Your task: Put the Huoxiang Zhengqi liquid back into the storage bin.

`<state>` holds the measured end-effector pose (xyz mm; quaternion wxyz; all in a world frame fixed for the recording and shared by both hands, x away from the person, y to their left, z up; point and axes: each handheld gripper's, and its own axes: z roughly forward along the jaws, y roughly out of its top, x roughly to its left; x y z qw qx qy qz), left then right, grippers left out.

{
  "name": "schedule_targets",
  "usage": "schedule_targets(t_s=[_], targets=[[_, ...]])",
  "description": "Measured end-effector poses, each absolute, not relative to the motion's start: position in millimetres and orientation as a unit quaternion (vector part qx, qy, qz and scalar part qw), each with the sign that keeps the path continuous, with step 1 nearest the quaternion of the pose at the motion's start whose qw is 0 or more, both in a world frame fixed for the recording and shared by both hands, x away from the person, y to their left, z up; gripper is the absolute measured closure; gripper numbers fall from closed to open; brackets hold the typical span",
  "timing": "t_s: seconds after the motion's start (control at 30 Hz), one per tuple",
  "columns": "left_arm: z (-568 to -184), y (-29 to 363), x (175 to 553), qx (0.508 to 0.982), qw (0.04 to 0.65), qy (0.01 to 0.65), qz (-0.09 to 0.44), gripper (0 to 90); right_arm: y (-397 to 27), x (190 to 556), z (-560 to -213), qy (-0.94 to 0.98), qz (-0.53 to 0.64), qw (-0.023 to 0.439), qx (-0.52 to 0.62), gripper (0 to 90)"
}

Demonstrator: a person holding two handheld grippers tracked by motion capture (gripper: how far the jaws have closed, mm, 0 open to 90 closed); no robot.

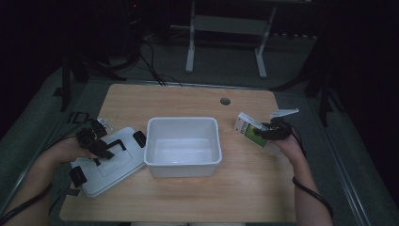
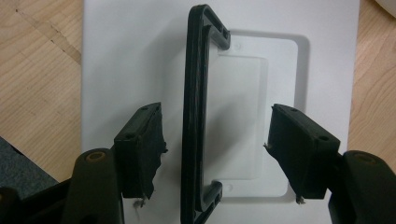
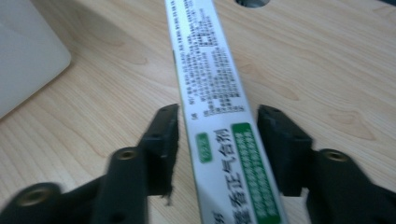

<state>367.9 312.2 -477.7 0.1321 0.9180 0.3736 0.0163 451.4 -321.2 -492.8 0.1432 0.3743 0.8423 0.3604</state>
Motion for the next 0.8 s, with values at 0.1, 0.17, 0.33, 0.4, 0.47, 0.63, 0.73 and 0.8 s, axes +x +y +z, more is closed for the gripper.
schedule_targets(t_s=[0.1,0.17,0.33,0.4,0.47,0.63,0.73,0.8], targets=[[-476,315,368,0.914,0.139,0.380,0.020,35.9,-319,453,-493,0.846,0.352,0.140,0.375,54.0],[-475,315,368,0.915,0.137,0.380,0.022,35.9,-319,454,-494,0.850,0.347,0.138,0.372,54.4],[-476,314,368,0.915,0.138,0.379,0.017,35.9,-315,453,-495,0.862,0.326,0.138,0.363,61.7],[-477,313,368,0.916,0.134,0.377,0.015,35.9,-313,452,-494,0.865,0.322,0.146,0.356,62.8],[-478,311,368,0.916,0.131,0.378,0.014,35.8,-312,451,-494,0.864,0.324,0.148,0.356,63.2],[-478,310,369,0.917,0.132,0.375,0.016,35.9,-314,447,-490,0.863,0.327,0.143,0.356,63.5],[-476,309,369,0.916,0.136,0.377,0.015,35.9,-318,443,-482,0.860,0.339,0.140,0.355,63.5],[-475,308,369,0.918,0.133,0.374,0.011,35.9,-319,440,-479,0.859,0.342,0.142,0.353,63.6]])
